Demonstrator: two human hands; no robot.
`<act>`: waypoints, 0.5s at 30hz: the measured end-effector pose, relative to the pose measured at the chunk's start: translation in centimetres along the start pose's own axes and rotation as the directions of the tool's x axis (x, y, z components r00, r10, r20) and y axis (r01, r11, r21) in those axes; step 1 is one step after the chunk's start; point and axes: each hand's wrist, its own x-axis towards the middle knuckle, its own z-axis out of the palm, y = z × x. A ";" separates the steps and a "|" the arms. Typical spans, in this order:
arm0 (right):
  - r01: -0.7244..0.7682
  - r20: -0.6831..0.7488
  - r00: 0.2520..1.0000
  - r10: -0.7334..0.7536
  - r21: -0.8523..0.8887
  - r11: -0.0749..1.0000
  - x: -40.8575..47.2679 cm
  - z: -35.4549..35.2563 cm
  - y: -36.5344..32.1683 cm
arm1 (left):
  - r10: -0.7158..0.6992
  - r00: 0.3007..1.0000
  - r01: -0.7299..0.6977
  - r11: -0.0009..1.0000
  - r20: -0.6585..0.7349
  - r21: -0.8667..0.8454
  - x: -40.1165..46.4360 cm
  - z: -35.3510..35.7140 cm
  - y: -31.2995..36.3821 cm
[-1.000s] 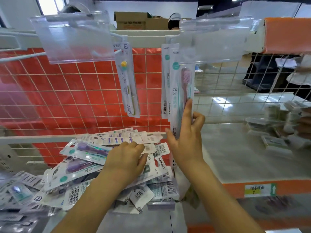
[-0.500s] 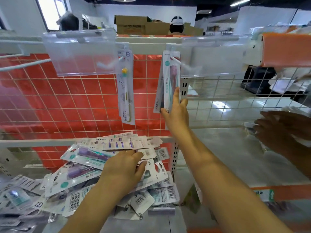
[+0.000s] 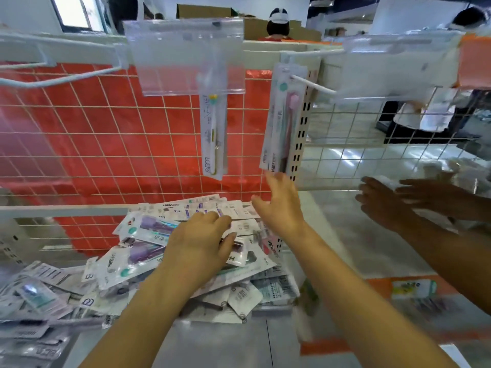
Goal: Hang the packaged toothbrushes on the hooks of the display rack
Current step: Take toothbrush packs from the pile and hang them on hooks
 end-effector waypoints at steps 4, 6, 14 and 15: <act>0.138 0.084 0.985 -0.151 0.141 0.980 -2.3 0.9 -2.1 | -0.100 0.995 0.100 0.995 0.007 -0.022 -1.4 -0.9 -2.5; 0.179 0.078 0.978 -0.194 0.169 0.969 -2.8 1.7 -3.1 | -0.182 0.983 0.182 0.981 -0.002 -0.071 -2.3 -1.2 -4.0; 0.306 0.407 0.848 -0.339 0.146 0.941 -4.1 5.2 -6.0 | -0.221 0.975 0.221 0.975 -0.014 -0.035 -5.0 -2.2 -9.5; 0.324 0.468 0.819 -0.332 0.101 0.941 -4.1 5.3 -6.3 | -0.212 0.977 0.212 0.977 -0.023 -0.032 -5.3 -2.3 -10.1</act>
